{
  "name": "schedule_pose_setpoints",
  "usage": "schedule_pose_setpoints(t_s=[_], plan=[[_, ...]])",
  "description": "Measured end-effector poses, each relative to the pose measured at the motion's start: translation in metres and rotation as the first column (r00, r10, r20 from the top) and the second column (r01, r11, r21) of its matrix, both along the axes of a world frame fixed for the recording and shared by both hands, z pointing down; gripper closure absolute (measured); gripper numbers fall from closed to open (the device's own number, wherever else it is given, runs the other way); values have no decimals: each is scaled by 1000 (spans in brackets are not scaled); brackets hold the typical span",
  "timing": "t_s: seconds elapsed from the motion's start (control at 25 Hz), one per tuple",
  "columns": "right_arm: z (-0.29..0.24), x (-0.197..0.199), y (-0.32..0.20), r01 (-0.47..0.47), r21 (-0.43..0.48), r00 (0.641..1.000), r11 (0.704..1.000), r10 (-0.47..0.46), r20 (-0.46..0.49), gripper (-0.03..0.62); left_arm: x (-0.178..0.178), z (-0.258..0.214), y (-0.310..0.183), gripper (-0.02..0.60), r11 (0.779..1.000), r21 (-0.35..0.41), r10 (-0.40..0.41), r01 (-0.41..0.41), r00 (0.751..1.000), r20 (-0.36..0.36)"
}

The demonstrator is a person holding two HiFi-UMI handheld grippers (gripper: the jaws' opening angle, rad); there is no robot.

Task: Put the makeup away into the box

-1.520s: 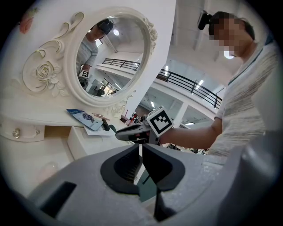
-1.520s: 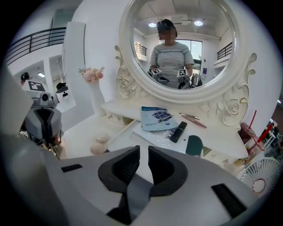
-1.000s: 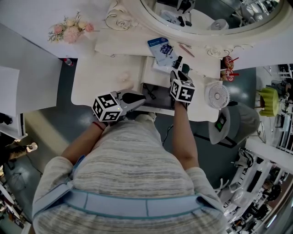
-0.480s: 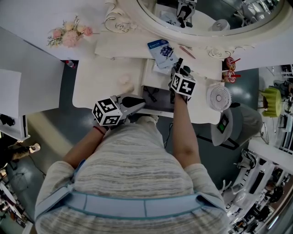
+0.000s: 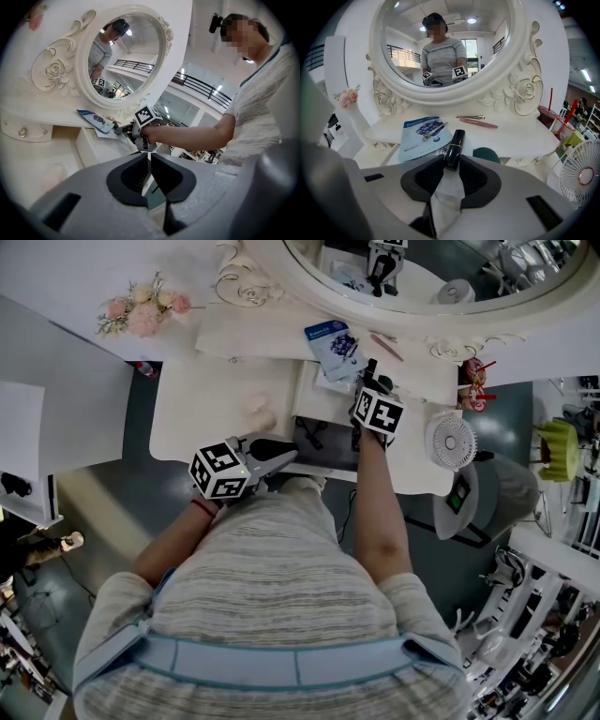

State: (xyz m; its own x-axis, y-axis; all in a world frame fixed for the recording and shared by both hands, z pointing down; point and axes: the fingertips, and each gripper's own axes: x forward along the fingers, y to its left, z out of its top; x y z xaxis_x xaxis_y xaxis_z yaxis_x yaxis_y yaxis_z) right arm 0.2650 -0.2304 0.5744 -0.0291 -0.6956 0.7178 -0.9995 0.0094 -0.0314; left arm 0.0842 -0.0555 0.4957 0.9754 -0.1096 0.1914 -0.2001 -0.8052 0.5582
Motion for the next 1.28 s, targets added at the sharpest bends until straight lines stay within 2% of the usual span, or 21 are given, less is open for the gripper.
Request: schedule_pose_setpoints(t_s=[0.48, 0.96, 1.28], plan=[[-10, 4, 19, 3, 23, 1000, 1000, -4, 8, 507, 4, -1, 3, 565, 999, 5, 35, -35, 999, -10], [-27, -13, 71, 72, 51, 997, 996, -74, 34, 508, 6, -3, 12, 565, 997, 17, 75, -75, 997, -16], [-21, -25, 114, 99, 27, 993, 995, -100, 55, 508, 5, -5, 18, 565, 995, 28, 95, -94, 995, -20]])
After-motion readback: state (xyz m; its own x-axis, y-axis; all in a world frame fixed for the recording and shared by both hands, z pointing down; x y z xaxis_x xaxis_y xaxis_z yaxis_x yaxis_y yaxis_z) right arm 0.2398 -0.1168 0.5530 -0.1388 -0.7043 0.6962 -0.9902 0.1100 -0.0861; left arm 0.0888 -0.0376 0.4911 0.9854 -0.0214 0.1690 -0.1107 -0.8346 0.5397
